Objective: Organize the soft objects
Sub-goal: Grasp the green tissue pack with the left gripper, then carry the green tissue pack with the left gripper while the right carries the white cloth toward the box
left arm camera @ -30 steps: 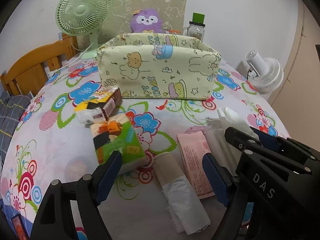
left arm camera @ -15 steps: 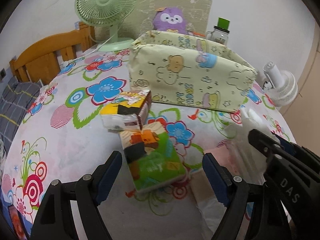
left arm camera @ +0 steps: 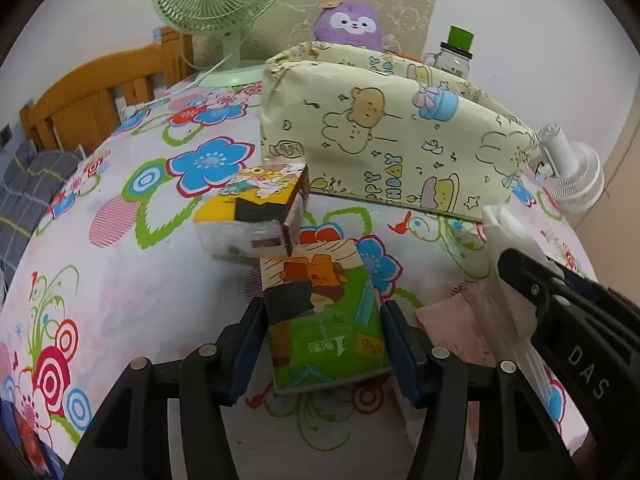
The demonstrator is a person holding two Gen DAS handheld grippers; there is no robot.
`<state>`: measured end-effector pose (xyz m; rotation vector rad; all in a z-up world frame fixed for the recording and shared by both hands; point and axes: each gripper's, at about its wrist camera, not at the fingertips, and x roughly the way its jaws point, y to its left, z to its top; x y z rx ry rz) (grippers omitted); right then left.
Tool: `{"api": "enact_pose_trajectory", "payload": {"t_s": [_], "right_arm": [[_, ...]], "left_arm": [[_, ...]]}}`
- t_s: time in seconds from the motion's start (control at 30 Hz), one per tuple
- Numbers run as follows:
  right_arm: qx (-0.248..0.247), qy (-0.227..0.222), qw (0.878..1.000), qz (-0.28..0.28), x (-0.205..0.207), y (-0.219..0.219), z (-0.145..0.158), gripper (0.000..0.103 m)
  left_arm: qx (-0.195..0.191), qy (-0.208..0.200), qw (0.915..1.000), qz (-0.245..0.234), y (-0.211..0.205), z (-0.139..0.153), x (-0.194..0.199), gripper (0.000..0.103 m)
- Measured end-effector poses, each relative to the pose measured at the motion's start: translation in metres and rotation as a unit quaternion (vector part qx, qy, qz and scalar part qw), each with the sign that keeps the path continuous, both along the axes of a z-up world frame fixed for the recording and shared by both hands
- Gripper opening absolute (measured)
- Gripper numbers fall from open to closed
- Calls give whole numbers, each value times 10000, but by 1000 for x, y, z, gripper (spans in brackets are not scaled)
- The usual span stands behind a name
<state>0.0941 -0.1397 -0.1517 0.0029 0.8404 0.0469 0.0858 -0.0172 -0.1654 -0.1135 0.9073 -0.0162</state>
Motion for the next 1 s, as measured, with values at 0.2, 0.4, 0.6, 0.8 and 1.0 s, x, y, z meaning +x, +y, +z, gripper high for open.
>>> {"api": "enact_pose_trajectory", "payload": {"t_s": [0.2,0.4,0.6,0.8,1.0], "right_arm": [[-32,-2,10000,41,0,2,-1,30],[20,-2,10000,48,-2,-1,1,30],[118,-52,9999,65,-5,-5,7,30],[198,-165,9996,77,-7,-8,19,30],[246,-272,9993,81,-9,-10,30,30]], "left_arm": [[-78,-18,9999,-117,-5,1,-1,54],[-38,-112,9996,-237,-14,9,-4,54],[15,-260,9993,-261,-20,22,-6,54],[78,-394,9988,-288,-24,34,-7,54],[93,-490,9983,-309,-25,46,-7,54]]}}
